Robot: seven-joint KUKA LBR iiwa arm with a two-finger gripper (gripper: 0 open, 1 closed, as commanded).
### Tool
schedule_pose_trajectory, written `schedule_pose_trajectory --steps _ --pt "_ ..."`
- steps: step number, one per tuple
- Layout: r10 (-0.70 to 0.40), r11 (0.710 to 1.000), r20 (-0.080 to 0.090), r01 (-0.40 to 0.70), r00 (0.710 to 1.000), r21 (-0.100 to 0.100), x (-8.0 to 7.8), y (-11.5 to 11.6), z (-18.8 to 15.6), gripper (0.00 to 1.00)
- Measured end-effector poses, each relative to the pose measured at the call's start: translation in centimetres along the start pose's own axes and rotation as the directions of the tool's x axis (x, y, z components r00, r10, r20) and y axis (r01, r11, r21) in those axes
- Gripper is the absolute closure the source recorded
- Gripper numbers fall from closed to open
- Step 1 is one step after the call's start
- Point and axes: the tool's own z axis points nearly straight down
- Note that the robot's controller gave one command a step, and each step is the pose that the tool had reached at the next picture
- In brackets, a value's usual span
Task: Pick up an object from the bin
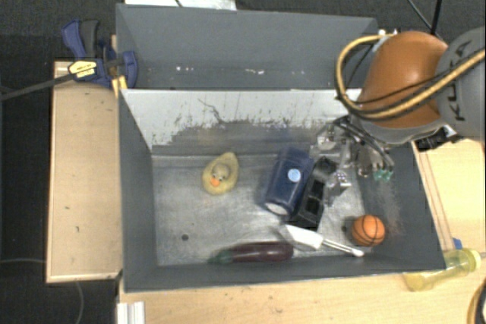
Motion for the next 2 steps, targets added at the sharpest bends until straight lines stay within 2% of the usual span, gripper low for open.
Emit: schedule_pose_trajectory --steps 1,2 --pt "0.0 1.0 0.0 0.0 1.0 0.0 0.0 0.0 0.0 0.0" --pt "0.016 1.0 -0.01 -0.016 1.0 -0.004 -2.0 -0.5 8.9 1.0"
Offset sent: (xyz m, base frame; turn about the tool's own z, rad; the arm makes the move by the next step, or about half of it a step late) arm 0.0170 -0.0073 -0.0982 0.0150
